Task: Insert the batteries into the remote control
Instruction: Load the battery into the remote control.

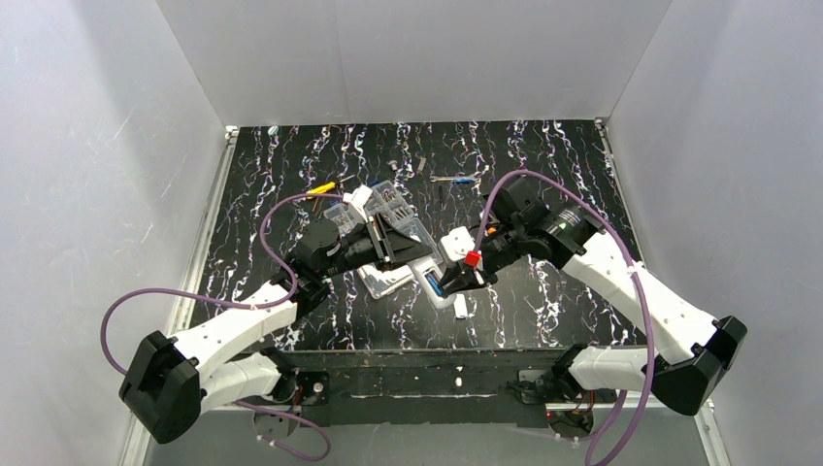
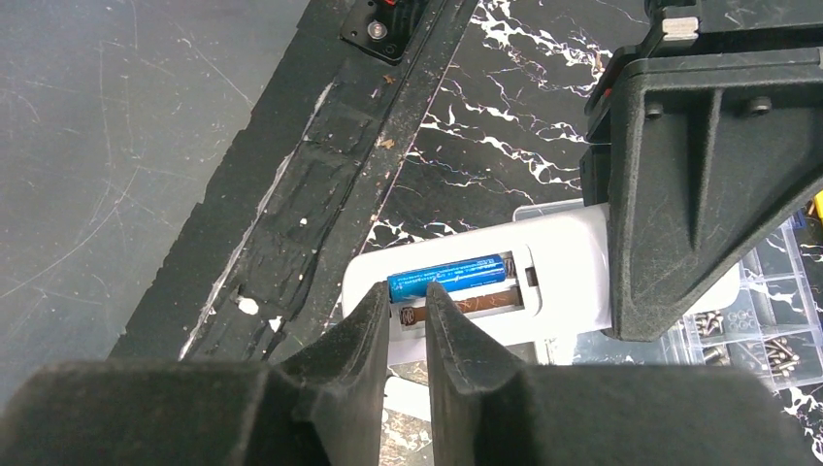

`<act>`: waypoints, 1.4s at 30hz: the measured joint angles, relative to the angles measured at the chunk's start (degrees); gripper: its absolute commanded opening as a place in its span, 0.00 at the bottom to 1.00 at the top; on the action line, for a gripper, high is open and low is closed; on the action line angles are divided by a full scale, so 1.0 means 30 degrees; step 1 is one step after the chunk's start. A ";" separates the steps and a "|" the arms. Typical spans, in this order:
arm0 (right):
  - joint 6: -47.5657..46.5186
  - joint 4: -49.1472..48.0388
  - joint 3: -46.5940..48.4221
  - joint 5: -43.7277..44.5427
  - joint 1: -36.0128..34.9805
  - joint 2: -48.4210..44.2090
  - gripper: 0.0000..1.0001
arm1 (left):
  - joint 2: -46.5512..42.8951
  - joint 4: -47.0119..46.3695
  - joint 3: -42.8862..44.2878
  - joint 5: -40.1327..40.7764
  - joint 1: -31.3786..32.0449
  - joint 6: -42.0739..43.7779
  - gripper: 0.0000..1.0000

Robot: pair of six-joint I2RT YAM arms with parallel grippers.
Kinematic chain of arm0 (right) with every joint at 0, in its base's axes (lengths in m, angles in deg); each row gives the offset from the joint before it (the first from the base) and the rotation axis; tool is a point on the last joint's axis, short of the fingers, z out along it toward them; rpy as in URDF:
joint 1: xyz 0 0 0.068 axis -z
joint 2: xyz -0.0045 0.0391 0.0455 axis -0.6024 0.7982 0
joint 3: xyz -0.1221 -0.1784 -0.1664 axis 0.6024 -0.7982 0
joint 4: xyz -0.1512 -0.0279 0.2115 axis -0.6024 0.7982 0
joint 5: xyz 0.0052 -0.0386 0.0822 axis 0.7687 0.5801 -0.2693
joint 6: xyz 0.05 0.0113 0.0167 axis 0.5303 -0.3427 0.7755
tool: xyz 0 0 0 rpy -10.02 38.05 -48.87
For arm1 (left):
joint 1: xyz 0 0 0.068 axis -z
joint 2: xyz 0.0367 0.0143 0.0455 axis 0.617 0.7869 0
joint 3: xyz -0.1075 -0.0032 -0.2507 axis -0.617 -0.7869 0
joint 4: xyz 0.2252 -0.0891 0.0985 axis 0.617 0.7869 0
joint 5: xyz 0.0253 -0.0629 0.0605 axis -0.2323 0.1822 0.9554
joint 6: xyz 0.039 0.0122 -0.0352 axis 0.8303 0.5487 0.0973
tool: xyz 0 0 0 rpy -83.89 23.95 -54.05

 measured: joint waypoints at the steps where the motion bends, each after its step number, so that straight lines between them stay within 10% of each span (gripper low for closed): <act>1: 0.0000 0.0000 -0.0007 0.0000 0.0000 0.0000 0.25 | 0.0000 0.0007 0.0000 0.0015 0.0000 0.0000 0.00; 42: 0.1086 -0.1158 -0.0670 0.0561 -0.0007 0.0707 0.15 | -0.1078 0.3337 0.0000 0.2652 0.0022 0.0554 0.00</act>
